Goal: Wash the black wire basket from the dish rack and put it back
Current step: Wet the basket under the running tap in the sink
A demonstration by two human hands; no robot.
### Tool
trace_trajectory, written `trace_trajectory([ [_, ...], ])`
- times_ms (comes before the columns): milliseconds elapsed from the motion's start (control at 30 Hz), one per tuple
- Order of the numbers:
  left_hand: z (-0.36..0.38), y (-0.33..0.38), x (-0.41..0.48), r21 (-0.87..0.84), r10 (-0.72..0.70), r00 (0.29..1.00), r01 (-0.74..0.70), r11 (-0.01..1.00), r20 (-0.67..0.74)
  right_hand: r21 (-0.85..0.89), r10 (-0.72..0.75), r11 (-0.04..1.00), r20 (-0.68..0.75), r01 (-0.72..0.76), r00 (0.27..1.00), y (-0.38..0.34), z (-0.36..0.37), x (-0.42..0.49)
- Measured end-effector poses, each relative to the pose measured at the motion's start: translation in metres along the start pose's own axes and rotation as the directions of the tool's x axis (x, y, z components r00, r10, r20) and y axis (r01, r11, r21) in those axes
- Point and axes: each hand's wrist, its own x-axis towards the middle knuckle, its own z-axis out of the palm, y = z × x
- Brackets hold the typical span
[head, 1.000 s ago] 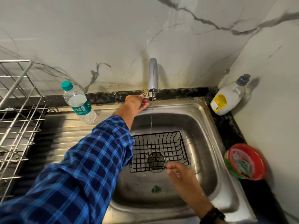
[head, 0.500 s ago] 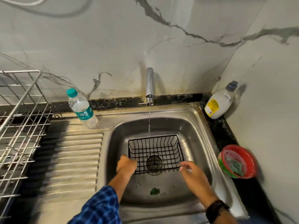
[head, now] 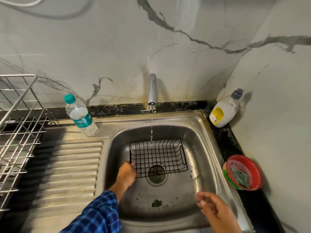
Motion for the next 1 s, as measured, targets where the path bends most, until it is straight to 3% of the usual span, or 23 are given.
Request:
trace_trajectory([
  [133,-0.002,0.012,-0.005,0.052,0.128,0.991,-0.126,0.991,-0.04,0.061,0.027,0.998,-0.045,-0.024,0.999,0.007,-0.004,0.002],
  [367,0.004,0.031,-0.026,-0.066,0.276,0.961,-0.277,0.958,-0.035,0.076,0.023,0.997,-0.048,-0.019,0.999,-0.003,0.014,0.012],
  [600,0.021,0.047,-0.034,-0.359,0.245,0.962,-0.273,0.892,-0.121,0.068,0.03,0.997,-0.015,-0.029,0.999,-0.012,0.02,0.009],
  [767,0.025,0.072,-0.035,-0.5,0.226,0.965,-0.262,0.826,-0.132,0.124,0.03,0.992,-0.079,-0.02,0.996,-0.013,0.019,0.007],
  [900,0.03,0.088,-0.036,-0.413,0.253,0.954,-0.298,0.861,-0.161,0.068,0.01,0.998,-0.115,-0.002,0.993,-0.008,0.022,0.006],
  [1000,0.036,0.095,-0.037,-0.331,0.243,0.949,-0.3,0.895,-0.203,-0.059,-0.105,0.993,-0.139,0.098,0.985,-0.01,0.023,0.007],
])
